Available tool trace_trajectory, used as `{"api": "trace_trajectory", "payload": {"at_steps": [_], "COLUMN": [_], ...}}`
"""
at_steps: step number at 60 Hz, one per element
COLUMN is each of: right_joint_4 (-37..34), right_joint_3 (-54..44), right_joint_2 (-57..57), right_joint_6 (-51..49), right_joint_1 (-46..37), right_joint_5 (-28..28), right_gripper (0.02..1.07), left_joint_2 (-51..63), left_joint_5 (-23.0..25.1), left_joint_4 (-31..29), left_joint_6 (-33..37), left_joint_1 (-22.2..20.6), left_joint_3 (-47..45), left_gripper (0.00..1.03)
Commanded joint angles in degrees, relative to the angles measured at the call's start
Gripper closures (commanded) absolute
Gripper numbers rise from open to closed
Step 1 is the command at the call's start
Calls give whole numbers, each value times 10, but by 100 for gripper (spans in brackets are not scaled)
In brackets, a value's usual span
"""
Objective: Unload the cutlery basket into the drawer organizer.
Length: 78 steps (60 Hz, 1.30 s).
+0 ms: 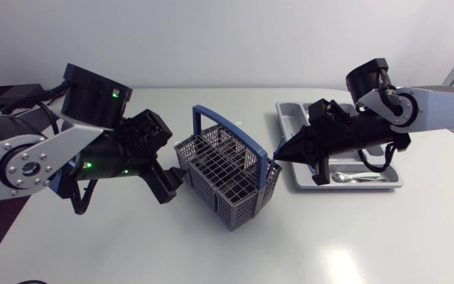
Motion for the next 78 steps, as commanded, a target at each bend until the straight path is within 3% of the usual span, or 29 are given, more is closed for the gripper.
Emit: {"api": "trace_trajectory", "payload": {"at_steps": [1,21,42,61,78], "right_joint_4": [-17,-134,-273,-363,-481], "right_joint_3": [20,132,304,400,561], "right_joint_2": [-24,-59,6,140,308], "right_joint_6": [14,23,28,34,59], "right_joint_1": [-1,-45,-140,-146,-152], "right_joint_5": [0,-29,-33,52,104], "right_gripper": [102,102,102,102,102], "left_joint_2": [-8,-14,-17,-16,-16], "left_joint_5": [5,4,3,3,3], "left_joint_4": [-6,-8,-10,-10,-16], "left_joint_6": [-11,-11,-11,-10,-10], "left_joint_1": [-5,-8,-8,-9,-9], "left_joint_3": [-11,-13,-14,-13,-7], "left_gripper": [7,7,7,7,7]}}
